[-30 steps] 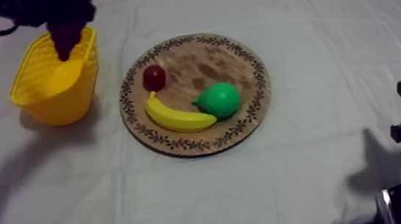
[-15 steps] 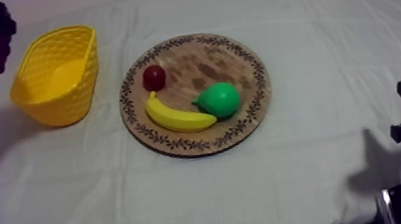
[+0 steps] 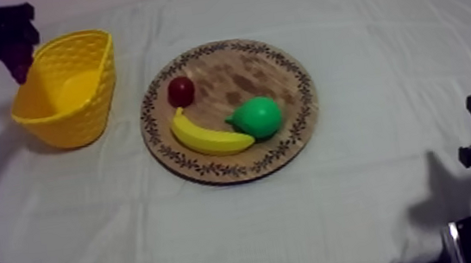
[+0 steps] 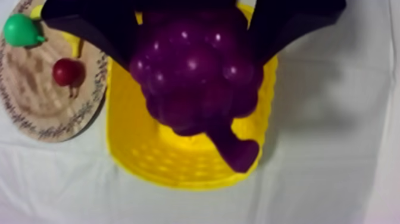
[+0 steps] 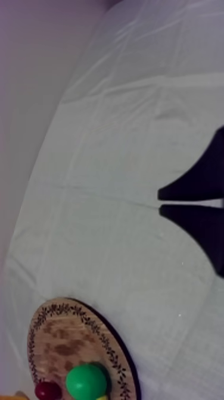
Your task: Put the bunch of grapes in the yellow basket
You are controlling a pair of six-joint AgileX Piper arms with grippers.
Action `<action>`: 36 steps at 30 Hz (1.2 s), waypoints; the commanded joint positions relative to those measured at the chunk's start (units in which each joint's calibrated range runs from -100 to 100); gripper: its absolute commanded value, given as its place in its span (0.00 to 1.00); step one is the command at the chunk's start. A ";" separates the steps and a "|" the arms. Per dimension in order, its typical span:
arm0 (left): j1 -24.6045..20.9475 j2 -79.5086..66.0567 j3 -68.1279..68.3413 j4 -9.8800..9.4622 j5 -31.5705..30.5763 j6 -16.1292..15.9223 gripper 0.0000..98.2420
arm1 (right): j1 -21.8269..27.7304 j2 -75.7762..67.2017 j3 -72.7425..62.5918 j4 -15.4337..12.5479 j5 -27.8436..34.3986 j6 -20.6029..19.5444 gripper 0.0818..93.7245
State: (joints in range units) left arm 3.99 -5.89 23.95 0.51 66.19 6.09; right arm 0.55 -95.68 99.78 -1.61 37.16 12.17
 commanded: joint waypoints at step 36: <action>4.37 2.79 7.49 -0.46 -11.26 2.45 0.77 | -0.01 0.00 -0.01 -0.02 0.01 0.02 0.00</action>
State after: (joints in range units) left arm 8.36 -2.56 30.69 0.00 55.21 8.45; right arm 0.55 -95.68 99.78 -1.61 37.16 12.17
